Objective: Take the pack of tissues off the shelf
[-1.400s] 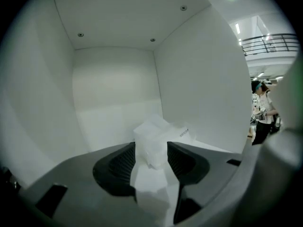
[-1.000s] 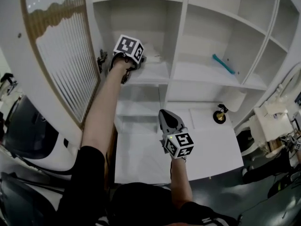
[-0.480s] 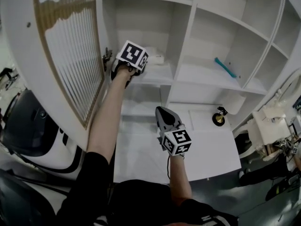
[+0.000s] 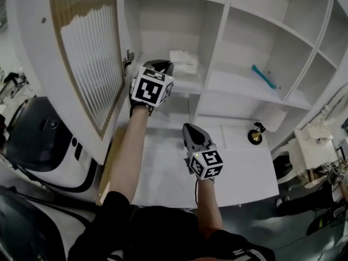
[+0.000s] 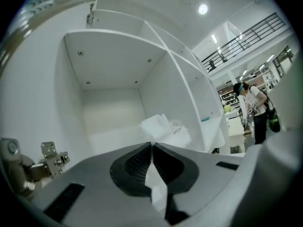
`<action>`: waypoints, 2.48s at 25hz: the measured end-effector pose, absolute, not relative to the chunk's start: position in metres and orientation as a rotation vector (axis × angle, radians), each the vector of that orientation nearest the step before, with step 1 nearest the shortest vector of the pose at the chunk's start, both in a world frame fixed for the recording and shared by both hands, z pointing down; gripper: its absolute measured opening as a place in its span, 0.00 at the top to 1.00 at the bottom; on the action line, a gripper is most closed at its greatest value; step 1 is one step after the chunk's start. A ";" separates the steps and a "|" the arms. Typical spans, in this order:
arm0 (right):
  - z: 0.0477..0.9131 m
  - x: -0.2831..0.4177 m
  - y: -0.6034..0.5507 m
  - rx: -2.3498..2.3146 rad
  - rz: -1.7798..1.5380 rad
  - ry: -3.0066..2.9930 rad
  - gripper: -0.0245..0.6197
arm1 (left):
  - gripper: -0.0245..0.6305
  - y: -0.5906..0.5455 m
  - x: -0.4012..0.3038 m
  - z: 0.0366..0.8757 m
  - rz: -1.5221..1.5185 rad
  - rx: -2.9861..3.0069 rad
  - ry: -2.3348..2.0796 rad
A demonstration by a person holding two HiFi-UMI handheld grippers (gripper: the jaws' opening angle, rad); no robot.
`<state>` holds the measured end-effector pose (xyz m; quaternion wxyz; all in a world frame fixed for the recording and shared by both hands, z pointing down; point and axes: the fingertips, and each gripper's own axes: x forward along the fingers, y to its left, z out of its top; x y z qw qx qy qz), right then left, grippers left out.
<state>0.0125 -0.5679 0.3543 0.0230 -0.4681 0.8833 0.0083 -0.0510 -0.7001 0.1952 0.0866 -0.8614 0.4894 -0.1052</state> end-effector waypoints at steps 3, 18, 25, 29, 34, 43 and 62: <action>0.352 0.017 -0.559 -1.451 0.027 2.727 0.93 | 0.93 -0.670 -0.044 0.196 -0.239 -2.561 1.427; 0.338 0.092 -0.449 -1.513 0.043 2.705 0.93 | 0.93 -0.500 -0.006 0.267 0.009 -2.721 1.526; 0.358 0.164 -0.367 -1.585 -0.067 2.623 0.93 | 0.93 -0.395 0.029 0.317 0.030 -2.768 1.569; 0.375 0.177 -0.324 -1.567 -0.101 2.631 0.93 | 0.93 -0.327 0.042 0.339 0.012 -2.719 1.602; 0.390 0.157 -0.272 -1.514 -0.097 2.680 0.93 | 0.93 -0.264 0.023 0.371 0.056 -2.689 1.752; 0.379 0.141 -0.224 -1.485 -0.045 2.679 0.93 | 0.93 -0.206 -0.011 0.396 0.072 -2.581 1.935; 0.383 0.142 -0.197 -1.451 -0.073 2.674 0.93 | 0.93 -0.173 -0.007 0.399 -0.001 -2.572 1.988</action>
